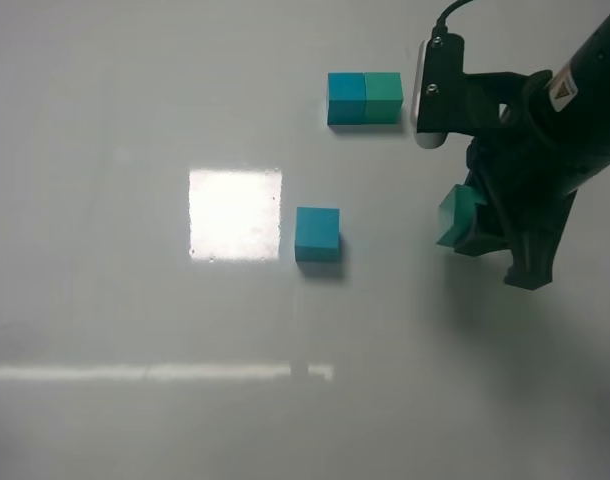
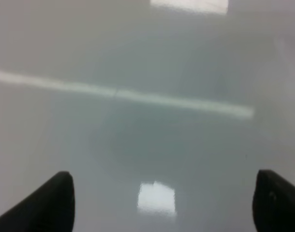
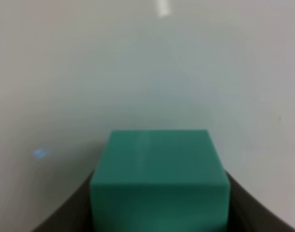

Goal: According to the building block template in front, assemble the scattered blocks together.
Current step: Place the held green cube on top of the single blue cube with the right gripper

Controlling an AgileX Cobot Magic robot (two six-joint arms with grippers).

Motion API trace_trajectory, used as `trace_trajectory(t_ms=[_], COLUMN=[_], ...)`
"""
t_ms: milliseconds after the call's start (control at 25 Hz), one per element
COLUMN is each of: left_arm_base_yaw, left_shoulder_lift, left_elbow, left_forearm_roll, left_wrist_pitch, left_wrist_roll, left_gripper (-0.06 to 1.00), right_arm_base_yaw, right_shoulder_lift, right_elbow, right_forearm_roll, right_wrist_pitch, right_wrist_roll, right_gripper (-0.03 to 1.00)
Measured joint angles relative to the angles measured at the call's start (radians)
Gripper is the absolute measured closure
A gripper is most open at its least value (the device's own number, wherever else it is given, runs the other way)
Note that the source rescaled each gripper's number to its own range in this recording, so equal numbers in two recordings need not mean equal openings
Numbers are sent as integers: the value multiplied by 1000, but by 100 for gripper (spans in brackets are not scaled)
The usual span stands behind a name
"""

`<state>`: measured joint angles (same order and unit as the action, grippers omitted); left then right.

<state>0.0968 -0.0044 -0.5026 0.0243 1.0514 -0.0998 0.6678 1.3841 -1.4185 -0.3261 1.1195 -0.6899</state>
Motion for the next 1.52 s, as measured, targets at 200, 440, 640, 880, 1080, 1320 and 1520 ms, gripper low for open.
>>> trace_trajectory(t_ms=[200,440,640,880,1080,1320,1520], left_arm_base_yaw=[0,0,0,0,0,0,0], left_shoulder_lift=[0,0,0,0,0,0,0], left_elbow=[0,0,0,0,0,0,0], left_forearm_roll=[0,0,-1,-1,-1,-1,-1], left_wrist_pitch=[0,0,0,0,0,0,0], left_wrist_roll=[0,0,0,0,0,0,0], left_gripper=[20,20,20,20,20,20,20], right_arm_base_yaw=[57,124,138,166,171,174,174], right_shoulder_lift=[116,197,227,246,247,255,255], right_elbow=[-99,-121,-127,-137,-142,-151,-151], right_forearm_roll=[-8,-60,-75,-90,-108,-123,-123], right_wrist_pitch=[51,48,34,8,-1,-29,-30], right_wrist_roll=[38,86,99,147,166,165,155], right_gripper=[97,97,97,97,97,97,97])
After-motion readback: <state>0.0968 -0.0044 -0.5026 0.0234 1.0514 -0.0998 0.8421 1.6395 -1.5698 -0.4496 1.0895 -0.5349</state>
